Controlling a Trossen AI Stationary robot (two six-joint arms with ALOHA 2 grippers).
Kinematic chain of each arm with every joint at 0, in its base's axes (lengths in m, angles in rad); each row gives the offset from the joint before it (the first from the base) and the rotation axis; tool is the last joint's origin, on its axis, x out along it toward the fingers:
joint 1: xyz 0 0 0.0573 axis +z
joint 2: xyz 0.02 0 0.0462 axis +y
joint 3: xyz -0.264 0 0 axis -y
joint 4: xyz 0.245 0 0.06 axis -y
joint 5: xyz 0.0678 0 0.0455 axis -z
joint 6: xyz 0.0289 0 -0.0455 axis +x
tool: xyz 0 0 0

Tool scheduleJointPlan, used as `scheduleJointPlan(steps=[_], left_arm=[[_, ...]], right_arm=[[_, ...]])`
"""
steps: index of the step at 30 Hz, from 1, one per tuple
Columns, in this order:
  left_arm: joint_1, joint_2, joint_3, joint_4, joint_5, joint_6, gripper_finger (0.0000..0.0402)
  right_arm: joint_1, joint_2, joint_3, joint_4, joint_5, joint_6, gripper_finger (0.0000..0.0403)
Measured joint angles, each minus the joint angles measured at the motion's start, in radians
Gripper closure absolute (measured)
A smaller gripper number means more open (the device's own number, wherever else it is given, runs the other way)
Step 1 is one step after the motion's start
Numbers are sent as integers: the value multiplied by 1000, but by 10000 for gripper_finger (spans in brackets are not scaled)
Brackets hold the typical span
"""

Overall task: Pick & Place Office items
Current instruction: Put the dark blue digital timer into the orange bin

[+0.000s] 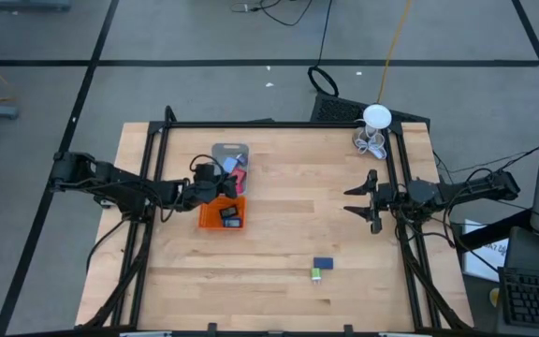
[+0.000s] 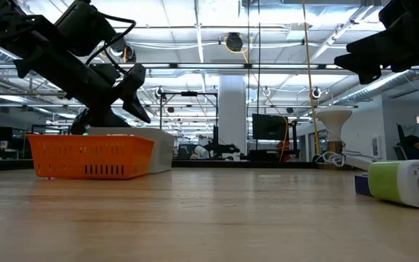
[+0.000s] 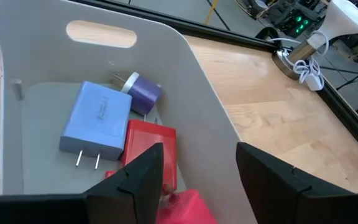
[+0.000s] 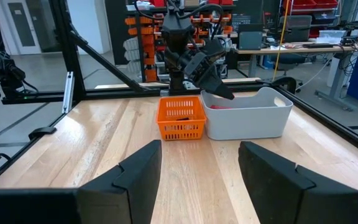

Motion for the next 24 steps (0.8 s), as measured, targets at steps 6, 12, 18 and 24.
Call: scheduleJointPlan(steps=[6, 12, 18, 24], left_arm=[[13, -31, 0, 50, 60, 60, 206], [27, -151, 1, 112, 190, 189, 226], [27, -308, 1, 117, 291, 326, 244], [25, -428, 1, 92, 400, 465, 246]], right_arm=[[0, 0, 0, 8, 0, 2, 200], [3, 0, 0, 34, -3, 4, 199], [3, 14, 0, 67, -69, 77, 199], [27, 135, 0, 248, -235, 111, 198]])
